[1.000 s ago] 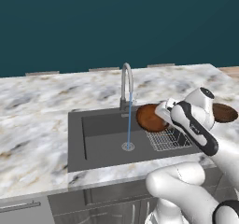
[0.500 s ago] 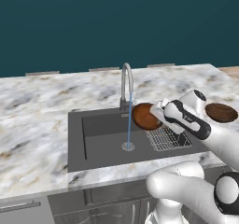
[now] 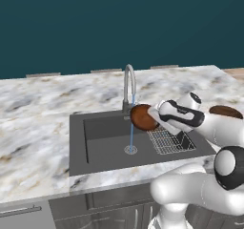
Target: Rinse each bowl for a few seconds and place them down in the sink or on the counter.
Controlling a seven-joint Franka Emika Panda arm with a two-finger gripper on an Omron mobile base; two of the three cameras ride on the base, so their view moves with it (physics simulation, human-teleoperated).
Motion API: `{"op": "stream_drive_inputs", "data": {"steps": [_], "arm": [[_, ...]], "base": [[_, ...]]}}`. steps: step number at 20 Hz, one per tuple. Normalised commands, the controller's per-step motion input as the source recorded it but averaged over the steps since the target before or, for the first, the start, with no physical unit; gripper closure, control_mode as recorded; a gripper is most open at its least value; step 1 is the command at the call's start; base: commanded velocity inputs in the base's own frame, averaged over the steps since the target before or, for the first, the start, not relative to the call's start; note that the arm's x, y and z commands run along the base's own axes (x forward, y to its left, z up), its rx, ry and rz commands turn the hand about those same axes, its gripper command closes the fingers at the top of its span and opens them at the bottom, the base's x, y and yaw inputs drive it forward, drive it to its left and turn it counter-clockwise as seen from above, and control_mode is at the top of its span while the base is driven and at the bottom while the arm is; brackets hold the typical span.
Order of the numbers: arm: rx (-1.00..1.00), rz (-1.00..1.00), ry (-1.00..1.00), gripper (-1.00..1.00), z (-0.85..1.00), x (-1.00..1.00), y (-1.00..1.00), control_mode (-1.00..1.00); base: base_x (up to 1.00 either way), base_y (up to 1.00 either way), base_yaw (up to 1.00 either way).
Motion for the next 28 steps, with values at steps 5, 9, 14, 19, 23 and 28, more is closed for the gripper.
{"op": "stream_drive_inputs", "data": {"steps": [5,9,14,19,23,28], "arm": [[0.0,0.0,0.0,1.0,-0.11,0.36,0.09,-1.0],[0.0,0.01,0.0,1.0,-0.17,0.39,0.0,-1.0],[0.0,0.02,0.0,1.0,-0.17,0.43,0.0,-1.0],[0.0,0.02,-0.05,1.0,0.0,0.01,-0.16,-1.0],[-0.03,0.05,-0.16,1.0,0.2,-0.2,-0.38,-1.0],[-0.08,0.06,-0.13,1.0,0.16,-0.11,-0.23,-1.0]], "base": [[0.0,0.0,0.0],[0.0,0.0,0.0],[0.0,0.0,0.0],[0.0,0.0,0.0],[0.0,0.0,0.0],[0.0,0.0,0.0]]}}
